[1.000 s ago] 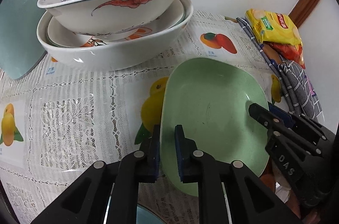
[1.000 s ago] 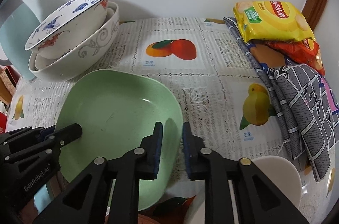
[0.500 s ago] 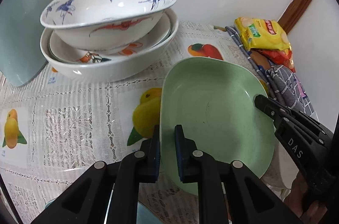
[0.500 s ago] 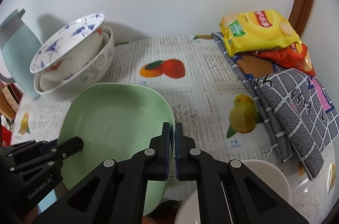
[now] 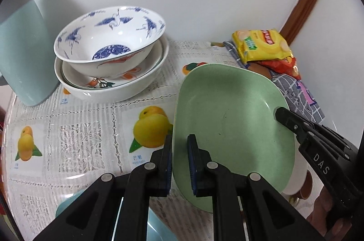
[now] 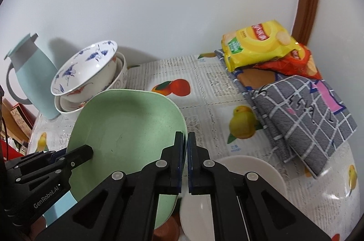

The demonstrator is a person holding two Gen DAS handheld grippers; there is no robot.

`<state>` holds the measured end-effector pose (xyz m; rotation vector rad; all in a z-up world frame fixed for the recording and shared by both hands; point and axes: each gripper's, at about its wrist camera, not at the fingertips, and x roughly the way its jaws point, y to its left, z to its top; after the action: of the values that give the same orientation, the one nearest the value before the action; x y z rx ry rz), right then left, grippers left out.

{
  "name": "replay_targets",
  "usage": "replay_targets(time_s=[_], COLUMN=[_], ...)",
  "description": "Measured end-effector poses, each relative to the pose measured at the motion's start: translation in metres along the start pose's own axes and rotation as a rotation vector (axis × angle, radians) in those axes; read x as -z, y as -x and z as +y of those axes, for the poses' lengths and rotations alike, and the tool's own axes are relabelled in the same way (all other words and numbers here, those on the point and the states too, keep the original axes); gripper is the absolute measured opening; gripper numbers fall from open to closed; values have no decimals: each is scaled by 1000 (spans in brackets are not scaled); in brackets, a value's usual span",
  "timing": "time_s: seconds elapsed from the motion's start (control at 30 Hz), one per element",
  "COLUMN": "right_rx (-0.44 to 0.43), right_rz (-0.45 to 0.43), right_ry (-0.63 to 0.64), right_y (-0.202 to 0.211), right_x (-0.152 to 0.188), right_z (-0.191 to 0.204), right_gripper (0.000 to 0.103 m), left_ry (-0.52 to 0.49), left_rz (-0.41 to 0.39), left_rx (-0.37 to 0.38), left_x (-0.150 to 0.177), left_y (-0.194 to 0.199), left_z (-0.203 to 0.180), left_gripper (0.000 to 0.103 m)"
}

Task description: Organize plates and bowls

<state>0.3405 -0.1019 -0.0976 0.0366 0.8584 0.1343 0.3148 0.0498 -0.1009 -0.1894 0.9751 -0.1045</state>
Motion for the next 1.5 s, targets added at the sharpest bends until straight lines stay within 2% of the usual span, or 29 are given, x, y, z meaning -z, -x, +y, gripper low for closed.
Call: replay_targets(time_s=[0.3,0.77,1.5], right_rx=[16,-1,-20], right_rz=[-21,-72,-112], right_ry=[-9,-6,-8], right_y=[46,112,157], right_x=[16,42,69], right_z=[-8,0,11], right_gripper=[3,3,3], left_ry=[-8,3,17], left_rz=[-15,-57,-84], left_rx=[21,-3,-29], left_x=[22,52,81], left_y=[35,99,144], left_z=[-18,-25,-27], left_gripper=[12,12,12])
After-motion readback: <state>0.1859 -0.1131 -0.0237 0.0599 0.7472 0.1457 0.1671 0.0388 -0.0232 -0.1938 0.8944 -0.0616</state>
